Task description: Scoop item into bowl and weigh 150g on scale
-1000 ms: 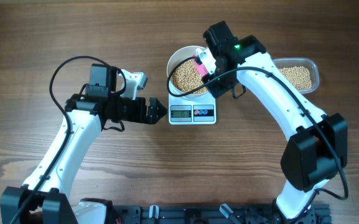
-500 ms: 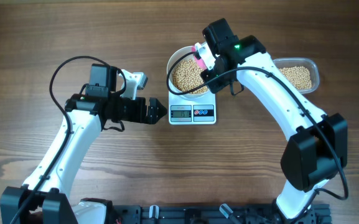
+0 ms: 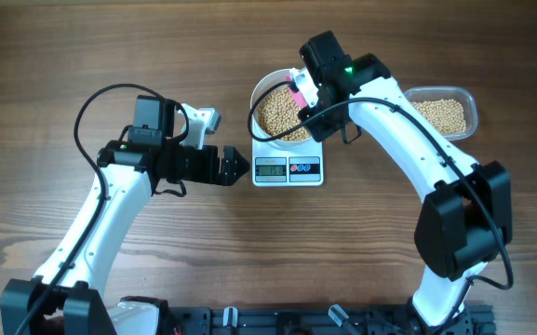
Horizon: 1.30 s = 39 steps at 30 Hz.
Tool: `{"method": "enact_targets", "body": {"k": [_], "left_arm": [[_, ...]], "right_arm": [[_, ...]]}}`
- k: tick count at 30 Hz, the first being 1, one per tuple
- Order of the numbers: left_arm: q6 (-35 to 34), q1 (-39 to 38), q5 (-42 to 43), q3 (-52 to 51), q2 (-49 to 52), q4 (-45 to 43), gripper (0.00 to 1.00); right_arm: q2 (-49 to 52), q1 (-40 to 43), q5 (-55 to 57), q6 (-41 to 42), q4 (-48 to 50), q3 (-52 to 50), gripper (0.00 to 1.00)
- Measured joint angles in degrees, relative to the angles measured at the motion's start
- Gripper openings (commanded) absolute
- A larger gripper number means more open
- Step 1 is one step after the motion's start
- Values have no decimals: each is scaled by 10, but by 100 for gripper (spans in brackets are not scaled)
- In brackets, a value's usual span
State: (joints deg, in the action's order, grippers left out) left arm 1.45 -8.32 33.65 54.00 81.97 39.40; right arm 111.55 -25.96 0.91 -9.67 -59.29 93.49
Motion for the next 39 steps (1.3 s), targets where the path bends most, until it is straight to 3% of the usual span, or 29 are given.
{"method": "enact_targets", "body": {"k": [39], "left_arm": [[0, 0, 0, 0, 0, 0, 100]], "right_arm": [[0, -39, 11, 0, -28, 0, 4]]}}
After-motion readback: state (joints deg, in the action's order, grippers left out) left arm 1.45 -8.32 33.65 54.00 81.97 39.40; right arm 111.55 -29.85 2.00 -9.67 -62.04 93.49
